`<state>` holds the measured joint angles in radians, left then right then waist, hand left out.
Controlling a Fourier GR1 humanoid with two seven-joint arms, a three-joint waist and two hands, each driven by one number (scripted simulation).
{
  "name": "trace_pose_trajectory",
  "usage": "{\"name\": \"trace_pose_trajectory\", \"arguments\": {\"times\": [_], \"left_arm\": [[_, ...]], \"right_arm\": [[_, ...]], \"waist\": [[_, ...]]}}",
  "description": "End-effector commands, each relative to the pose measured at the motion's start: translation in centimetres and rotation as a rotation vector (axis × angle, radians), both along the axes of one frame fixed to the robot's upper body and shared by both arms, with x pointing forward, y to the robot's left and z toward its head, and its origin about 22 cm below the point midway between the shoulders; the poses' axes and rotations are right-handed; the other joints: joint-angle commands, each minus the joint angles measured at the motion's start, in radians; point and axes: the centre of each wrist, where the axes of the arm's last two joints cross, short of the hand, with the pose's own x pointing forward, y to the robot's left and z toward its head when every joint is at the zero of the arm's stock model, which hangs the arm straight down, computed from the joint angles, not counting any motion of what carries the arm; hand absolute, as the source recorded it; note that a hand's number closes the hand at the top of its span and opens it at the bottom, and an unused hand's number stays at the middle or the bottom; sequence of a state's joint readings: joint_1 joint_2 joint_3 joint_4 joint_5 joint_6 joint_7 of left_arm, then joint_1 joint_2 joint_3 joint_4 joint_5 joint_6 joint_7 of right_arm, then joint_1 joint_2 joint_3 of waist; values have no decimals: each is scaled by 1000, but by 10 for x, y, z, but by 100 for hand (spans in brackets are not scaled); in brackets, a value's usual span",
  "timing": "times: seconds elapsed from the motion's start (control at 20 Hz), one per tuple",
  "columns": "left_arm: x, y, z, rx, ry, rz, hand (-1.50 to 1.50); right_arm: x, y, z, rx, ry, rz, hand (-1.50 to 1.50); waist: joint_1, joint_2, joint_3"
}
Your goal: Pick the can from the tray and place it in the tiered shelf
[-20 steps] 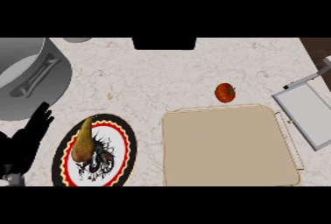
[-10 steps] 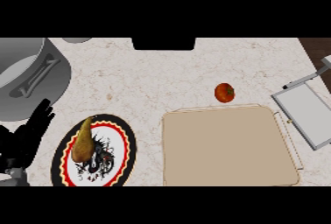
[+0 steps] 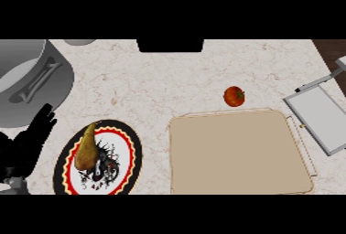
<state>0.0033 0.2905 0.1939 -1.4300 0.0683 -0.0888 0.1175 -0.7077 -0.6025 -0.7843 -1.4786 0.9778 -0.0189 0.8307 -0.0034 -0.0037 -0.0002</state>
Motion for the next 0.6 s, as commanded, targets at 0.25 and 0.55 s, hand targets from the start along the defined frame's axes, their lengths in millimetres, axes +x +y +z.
{"name": "trace_pose_trajectory", "arguments": {"times": [0.25,0.55], "left_arm": [[-15,-5,-10,7,-6,37,0],[-12,2,-4,1,22,58,0]], "right_arm": [[-97,34,46,-35,-193,-8,-150],[-180,56,69,-39,-187,-135,-150]], "waist": [[-14,-5,-1],[-53,-17,-1]]}}
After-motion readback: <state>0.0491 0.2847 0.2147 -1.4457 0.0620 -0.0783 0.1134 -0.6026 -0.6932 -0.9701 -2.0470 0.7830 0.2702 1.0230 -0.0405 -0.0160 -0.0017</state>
